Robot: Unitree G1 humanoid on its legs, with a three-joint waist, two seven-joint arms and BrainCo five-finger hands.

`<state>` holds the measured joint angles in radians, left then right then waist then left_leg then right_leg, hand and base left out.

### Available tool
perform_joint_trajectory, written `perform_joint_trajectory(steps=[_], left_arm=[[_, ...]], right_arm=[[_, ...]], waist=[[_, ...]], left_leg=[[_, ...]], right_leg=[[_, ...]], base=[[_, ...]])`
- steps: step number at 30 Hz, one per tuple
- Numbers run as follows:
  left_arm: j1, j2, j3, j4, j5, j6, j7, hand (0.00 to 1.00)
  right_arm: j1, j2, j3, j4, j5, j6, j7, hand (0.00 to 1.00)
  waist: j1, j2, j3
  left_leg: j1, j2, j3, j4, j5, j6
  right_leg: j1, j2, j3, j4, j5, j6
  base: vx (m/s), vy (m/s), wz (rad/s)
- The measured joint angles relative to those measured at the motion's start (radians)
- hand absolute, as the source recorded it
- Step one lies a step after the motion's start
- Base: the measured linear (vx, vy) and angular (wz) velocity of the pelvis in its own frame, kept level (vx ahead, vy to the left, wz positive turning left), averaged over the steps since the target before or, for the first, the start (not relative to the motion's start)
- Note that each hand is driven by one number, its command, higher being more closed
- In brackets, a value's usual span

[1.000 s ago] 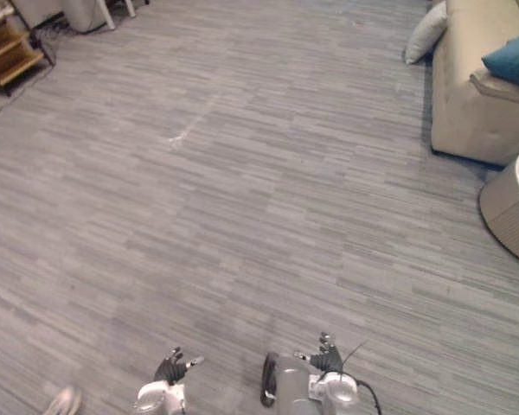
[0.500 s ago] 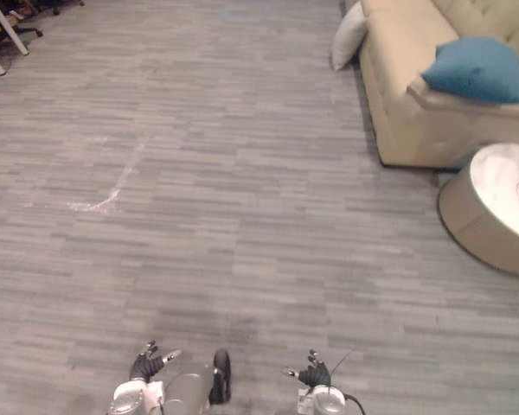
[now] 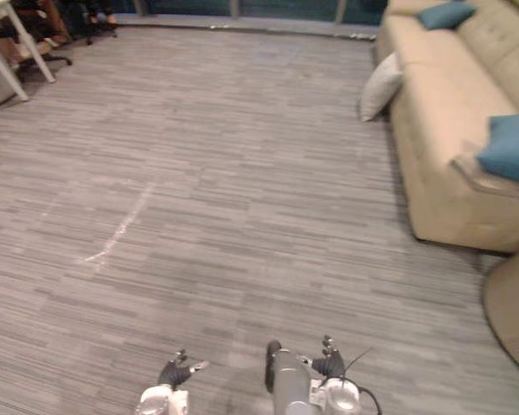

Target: Pick up cushions and gather them together orderly.

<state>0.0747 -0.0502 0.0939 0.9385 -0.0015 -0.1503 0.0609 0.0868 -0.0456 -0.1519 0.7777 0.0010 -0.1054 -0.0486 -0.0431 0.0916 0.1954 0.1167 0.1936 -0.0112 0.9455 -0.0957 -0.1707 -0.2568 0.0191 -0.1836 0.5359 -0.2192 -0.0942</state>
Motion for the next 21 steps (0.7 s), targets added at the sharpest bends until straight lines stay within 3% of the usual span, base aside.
perform_joint_trajectory(steps=[1,2,3,5,8,9,10,11,12,13,14,15,16,17,18,19,21], left_arm=[[0.004,0.001,0.03,-0.025,-0.001,0.003,0.002,0.0],[0.006,0.003,0.037,-0.039,-0.001,0.002,0.002,0.0],[0.01,0.007,0.038,-0.069,-0.001,0.0,0.002,0.0],[0.015,0.004,0.033,-0.106,-0.001,-0.012,0.0,0.0],[0.017,-0.003,0.04,-0.125,-0.004,-0.02,0.003,0.0],[0.016,-0.001,0.037,-0.125,-0.008,-0.022,0.004,0.0],[0.017,-0.001,0.034,-0.125,-0.013,-0.022,0.005,0.0],[0.015,0.003,0.026,-0.124,-0.023,-0.023,0.005,0.0],[0.016,0.015,0.024,-0.122,-0.022,-0.024,0.004,0.0],[0.016,0.028,0.025,-0.12,-0.022,-0.02,0.002,0.0],[0.016,0.035,0.025,-0.116,-0.022,-0.02,0.001,0.0],[0.016,0.043,0.027,-0.116,-0.022,-0.021,0.002,0.0],[0.012,0.058,0.025,-0.105,-0.027,-0.02,0.004,0.0],[0.004,0.068,0.023,-0.096,-0.031,-0.018,0.005,0.0],[-0.007,0.075,0.023,-0.068,-0.034,-0.009,0.009,0.0],[-0.01,0.07,0.022,-0.058,-0.04,-0.005,0.017,0.0],[-0.005,0.061,0.015,-0.049,-0.041,-0.001,0.02,0.0]], right_arm=[[0.0,0.011,0.012,0.005,0.002,0.005,-0.003,0.0],[0.0,0.015,0.021,0.006,0.001,0.006,-0.005,0.0],[0.005,0.027,0.035,0.008,0.002,0.006,-0.006,0.0],[-0.003,0.034,0.044,0.032,0.001,0.009,-0.006,0.0],[-0.015,0.039,0.044,0.036,0.001,0.014,-0.009,0.0],[-0.02,0.04,0.041,0.055,0.001,0.012,-0.011,0.0],[-0.024,0.039,0.042,0.071,0.001,0.012,-0.012,0.0],[-0.025,0.033,0.043,0.087,0.001,0.011,-0.012,0.0],[-0.03,0.047,0.043,0.109,0.001,0.014,-0.012,0.0],[-0.018,0.052,0.042,0.109,0.001,0.013,-0.012,0.0],[-0.003,0.056,0.037,0.11,0.0,0.013,-0.012,0.0],[0.009,0.059,0.033,0.109,-0.001,0.012,-0.012,0.0],[0.013,0.061,0.031,0.114,-0.001,0.01,-0.012,0.0],[0.022,0.052,0.028,0.124,-0.001,0.009,-0.012,0.0],[0.024,0.046,0.028,0.14,-0.001,0.008,-0.01,0.0],[0.03,0.04,0.023,0.124,-0.002,0.005,-0.01,0.0],[0.05,0.036,0.007,0.086,-0.001,-0.006,-0.01,0.0]], waist=[[0.012,-0.01,0.016],[0.017,-0.02,0.022],[0.034,-0.053,0.027],[0.054,-0.061,0.019],[0.074,-0.045,0.024],[0.089,-0.041,0.023],[0.098,-0.034,0.018],[0.108,-0.032,0.015],[0.115,-0.047,-0.002],[0.106,-0.07,-0.011],[0.105,-0.094,-0.02],[0.103,-0.119,-0.019],[0.095,-0.144,-0.016],[0.08,-0.157,-0.01],[0.075,-0.157,-0.003],[0.073,-0.154,0.0],[0.065,-0.135,-0.001]], left_leg=[[-0.098,0.041,0.042,0.197,-0.024,0.01],[-0.135,0.045,0.061,0.236,-0.039,0.022],[-0.214,0.044,0.109,0.245,-0.068,0.046],[-0.353,0.041,0.186,0.129,-0.101,0.077],[-0.434,-0.019,0.256,-0.349,-0.094,0.096],[-0.44,-0.054,0.247,-0.587,-0.032,0.088],[-0.445,-0.064,0.252,-0.68,0.001,0.085],[-0.457,-0.067,0.247,-0.707,0.069,0.113],[-0.45,-0.083,0.262,-0.683,0.166,0.152],[-0.442,-0.095,0.287,-0.673,0.175,0.17],[-0.427,-0.117,0.306,-0.646,0.141,0.21],[-0.399,-0.143,0.302,-0.628,0.099,0.222],[-0.349,-0.178,0.294,-0.626,0.048,0.226],[-0.304,-0.203,0.274,-0.625,0.014,0.227],[-0.24,-0.225,0.253,-0.628,-0.029,0.227],[-0.159,-0.228,0.243,-0.638,-0.077,0.229],[-0.055,-0.22,0.213,-0.68,-0.126,0.228]], right_leg=[[0.136,0.031,0.004,-0.08,-0.011,-0.015],[0.192,0.035,0.01,-0.121,-0.015,-0.021],[0.288,0.035,0.03,-0.204,-0.017,-0.024],[0.4,0.039,0.061,-0.319,-0.018,-0.023],[0.522,0.037,0.117,-0.419,-0.032,0.003],[0.58,0.031,0.151,-0.462,-0.043,0.02],[0.606,0.034,0.171,-0.483,-0.052,0.033],[0.641,0.032,0.209,-0.494,-0.077,0.04],[0.665,0.006,0.239,-0.476,-0.09,0.054],[0.651,-0.022,0.244,-0.426,-0.093,0.063],[0.598,-0.044,0.252,-0.287,-0.101,0.077],[0.529,-0.063,0.251,-0.099,-0.086,0.105],[0.443,-0.085,0.254,0.144,0.008,0.22],[0.39,-0.093,0.256,0.292,0.109,0.279],[0.321,-0.107,0.239,0.455,0.124,0.266],[0.241,-0.112,0.203,0.553,0.07,0.217],[0.124,-0.109,0.127,0.535,0.007,0.166]], base=[[0.86,-0.253,-0.2],[0.79,-0.236,-0.24],[0.56,-0.166,-0.29],[0.53,-0.115,-0.39],[0.57,0.024,-0.51],[0.64,0.109,-0.79],[0.65,0.189,-0.92],[0.67,0.253,-0.89],[0.7,0.274,-0.68],[0.72,0.292,-0.38],[0.73,0.299,-0.05],[0.84,0.334,0.14],[0.69,0.261,0.42],[0.64,0.214,0.64],[0.63,0.175,0.57],[0.62,0.151,0.39],[0.6,0.085,0.35]])
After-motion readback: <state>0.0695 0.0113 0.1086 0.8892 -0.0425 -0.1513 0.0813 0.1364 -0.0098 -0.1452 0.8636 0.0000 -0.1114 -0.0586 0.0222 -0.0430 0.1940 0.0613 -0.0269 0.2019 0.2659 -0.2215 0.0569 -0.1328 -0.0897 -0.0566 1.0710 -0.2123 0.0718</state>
